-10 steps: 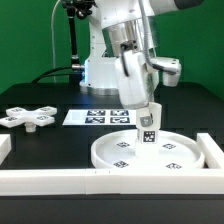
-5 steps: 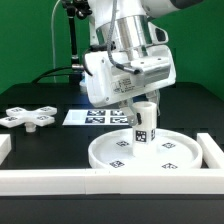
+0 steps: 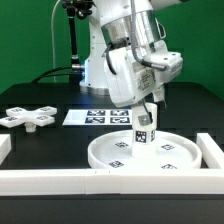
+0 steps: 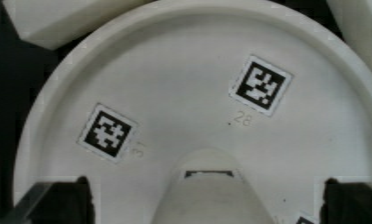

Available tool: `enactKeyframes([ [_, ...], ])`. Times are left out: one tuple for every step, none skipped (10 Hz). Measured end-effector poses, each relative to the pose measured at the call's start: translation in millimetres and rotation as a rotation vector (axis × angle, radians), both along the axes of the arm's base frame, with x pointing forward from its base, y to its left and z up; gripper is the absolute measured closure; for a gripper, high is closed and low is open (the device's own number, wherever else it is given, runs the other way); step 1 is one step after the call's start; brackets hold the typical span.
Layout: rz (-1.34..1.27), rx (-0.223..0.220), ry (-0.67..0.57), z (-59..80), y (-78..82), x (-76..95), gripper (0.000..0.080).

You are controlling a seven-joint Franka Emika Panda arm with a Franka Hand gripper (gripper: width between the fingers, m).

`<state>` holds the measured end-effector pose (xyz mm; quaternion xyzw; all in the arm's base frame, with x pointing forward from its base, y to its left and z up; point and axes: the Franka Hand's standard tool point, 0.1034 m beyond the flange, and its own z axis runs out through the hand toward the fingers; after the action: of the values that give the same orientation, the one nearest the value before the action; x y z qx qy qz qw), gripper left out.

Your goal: Assemble round table

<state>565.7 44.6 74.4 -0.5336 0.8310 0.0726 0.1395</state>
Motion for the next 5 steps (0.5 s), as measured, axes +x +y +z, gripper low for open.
enactKeyframes([
  [0.079,-0.013,-0.022,-0.4,0.2,-0.2,0.0152],
  [0.14,-0.023,-0.039,-0.5,0.1,-0.2,0.0151],
  [0.22,-0.036,-0.061,-0.7,0.0,-0.4,0.0151],
  [0.344,-0.047,-0.065,-1.7,1.4,-3.2,0.0151],
  [0.497,-0.064,-0.055,-1.0,1.9,-5.1,0.0151],
])
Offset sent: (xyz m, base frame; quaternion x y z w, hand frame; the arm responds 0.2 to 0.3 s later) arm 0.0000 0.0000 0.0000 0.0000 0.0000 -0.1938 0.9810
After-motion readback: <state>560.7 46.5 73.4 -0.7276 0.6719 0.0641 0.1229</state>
